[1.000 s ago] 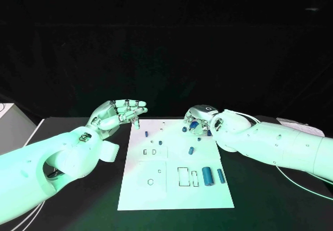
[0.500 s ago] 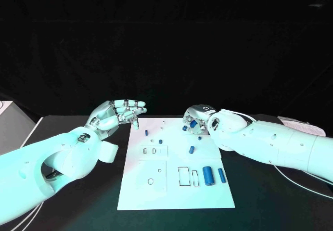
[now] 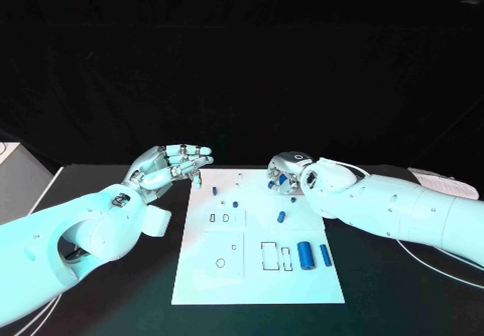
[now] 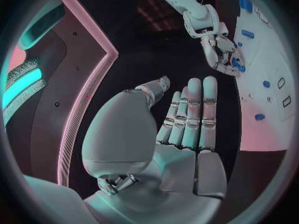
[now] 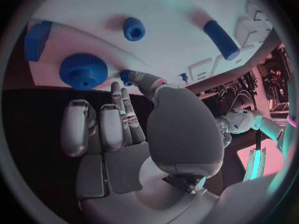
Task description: Assemble the parts on the task board
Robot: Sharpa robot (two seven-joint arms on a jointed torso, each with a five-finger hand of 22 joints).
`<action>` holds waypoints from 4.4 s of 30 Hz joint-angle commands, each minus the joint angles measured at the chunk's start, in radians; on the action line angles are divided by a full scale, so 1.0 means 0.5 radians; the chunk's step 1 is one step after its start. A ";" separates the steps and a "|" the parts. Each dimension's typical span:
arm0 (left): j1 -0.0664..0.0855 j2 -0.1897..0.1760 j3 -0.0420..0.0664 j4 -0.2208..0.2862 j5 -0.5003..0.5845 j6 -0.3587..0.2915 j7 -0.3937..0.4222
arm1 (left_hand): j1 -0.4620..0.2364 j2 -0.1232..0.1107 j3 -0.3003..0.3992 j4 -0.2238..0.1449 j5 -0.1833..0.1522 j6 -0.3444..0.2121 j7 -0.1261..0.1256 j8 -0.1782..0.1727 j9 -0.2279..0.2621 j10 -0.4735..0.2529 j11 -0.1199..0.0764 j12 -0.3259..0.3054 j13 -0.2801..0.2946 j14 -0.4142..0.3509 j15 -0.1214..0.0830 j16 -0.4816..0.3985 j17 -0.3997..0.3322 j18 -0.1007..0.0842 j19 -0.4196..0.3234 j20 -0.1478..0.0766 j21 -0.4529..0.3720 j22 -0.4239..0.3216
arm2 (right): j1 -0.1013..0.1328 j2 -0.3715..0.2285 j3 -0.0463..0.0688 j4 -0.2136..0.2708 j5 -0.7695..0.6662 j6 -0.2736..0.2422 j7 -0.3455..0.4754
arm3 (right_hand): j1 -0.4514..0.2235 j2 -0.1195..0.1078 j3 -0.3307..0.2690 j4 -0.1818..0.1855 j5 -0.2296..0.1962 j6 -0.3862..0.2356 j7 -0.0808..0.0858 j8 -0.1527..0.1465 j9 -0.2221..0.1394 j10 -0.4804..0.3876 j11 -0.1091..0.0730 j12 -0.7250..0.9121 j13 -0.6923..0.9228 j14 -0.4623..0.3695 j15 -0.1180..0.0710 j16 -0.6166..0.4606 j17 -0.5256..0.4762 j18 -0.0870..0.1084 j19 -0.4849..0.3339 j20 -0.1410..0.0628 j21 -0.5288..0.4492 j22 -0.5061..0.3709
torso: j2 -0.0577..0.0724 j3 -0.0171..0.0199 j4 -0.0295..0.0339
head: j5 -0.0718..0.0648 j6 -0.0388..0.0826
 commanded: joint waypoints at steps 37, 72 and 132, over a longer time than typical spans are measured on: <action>0.001 -0.010 0.008 -0.022 -0.016 0.030 -0.018 | -0.006 0.004 0.037 -0.007 0.002 -0.005 0.027 0.008 0.006 -0.012 0.002 0.010 0.001 -0.001 -0.004 0.019 0.003 0.030 -0.013 -0.001 0.028 0.009 | 0.004 -0.019 0.009 0.108 -0.001 -0.364 -0.092 | 0.103 0.184 0.106 -0.023 -0.075 0.223 -0.099 0.179 0.182 0.307 -0.106 0.034 0.115 0.047 -0.070 0.054 -0.013 -0.080 0.156 -0.075 0.245 0.375 | 0.047 -0.0043 0.012 | -0.011 0.037; 0.001 0.021 0.008 -0.043 -0.037 0.043 -0.030 | 0.000 0.003 0.044 -0.013 0.002 -0.006 0.028 0.008 0.008 -0.014 0.002 0.011 0.001 -0.003 -0.005 0.022 0.004 0.031 -0.014 -0.001 0.033 0.011 | 0.020 0.333 0.017 -0.185 0.016 -0.377 -0.103 | 0.099 0.174 0.104 -0.043 -0.094 0.209 -0.098 0.195 0.210 0.297 -0.104 0.017 0.129 0.046 -0.071 0.055 -0.021 -0.085 0.163 -0.078 0.259 0.397 | 0.063 -0.0109 0.025 | -0.029 0.043; 0.003 0.014 0.011 -0.023 -0.046 0.045 -0.041 | 0.003 0.002 0.053 -0.018 0.002 -0.007 0.030 0.010 0.010 -0.017 0.004 0.012 0.001 -0.008 -0.003 0.025 0.003 0.030 -0.018 -0.001 0.040 0.015 | 0.002 0.457 0.013 -0.330 0.044 -0.250 -0.091 | 0.028 0.112 0.130 -0.022 -0.109 0.085 -0.054 0.143 0.233 0.150 -0.054 -0.012 0.121 0.021 -0.031 0.023 -0.113 -0.051 0.084 -0.045 0.156 0.251 | 0.066 -0.0165 0.026 | 0.006 0.026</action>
